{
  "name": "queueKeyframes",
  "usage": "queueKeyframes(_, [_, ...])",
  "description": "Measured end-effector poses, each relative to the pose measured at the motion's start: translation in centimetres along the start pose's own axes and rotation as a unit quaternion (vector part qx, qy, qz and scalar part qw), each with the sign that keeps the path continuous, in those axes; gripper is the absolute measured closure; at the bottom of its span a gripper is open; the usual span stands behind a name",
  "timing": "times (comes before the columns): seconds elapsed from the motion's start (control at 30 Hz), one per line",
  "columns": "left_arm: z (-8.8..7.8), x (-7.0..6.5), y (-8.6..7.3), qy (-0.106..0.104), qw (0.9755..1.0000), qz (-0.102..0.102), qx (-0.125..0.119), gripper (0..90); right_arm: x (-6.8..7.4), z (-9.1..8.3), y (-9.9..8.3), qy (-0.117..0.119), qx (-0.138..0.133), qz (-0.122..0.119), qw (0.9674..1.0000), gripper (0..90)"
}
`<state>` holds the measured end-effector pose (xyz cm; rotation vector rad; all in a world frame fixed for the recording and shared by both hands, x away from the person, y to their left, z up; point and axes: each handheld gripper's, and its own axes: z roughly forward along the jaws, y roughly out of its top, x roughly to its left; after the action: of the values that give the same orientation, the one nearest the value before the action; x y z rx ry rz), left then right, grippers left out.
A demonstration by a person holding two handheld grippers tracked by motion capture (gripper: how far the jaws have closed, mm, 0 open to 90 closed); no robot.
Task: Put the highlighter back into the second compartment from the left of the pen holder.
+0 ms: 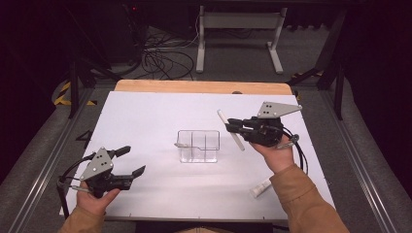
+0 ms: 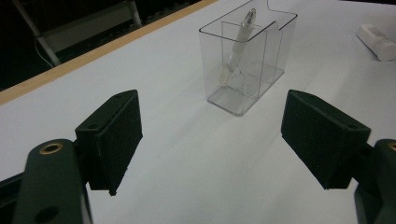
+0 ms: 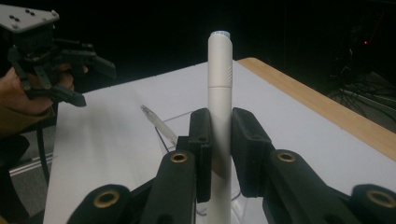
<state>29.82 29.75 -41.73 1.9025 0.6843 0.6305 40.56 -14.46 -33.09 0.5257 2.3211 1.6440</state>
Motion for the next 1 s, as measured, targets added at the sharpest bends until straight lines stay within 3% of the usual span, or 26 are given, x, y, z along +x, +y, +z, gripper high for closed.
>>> queueKeyframes(0.4, [0.0, 0.0, 0.0, -0.001, 1.0, 0.0, 0.0, 21.3, 0.6, 1.0, 0.8, 0.014, -0.032, -0.003, 0.9994, 78.8])
queueKeyframes(1.0, [0.0, 0.0, 0.0, -0.001, 1.0, 0.001, 0.0, 21.6, 1.3, 3.1, 1.4, 0.02, -0.052, -0.016, 0.9983, 78.7])
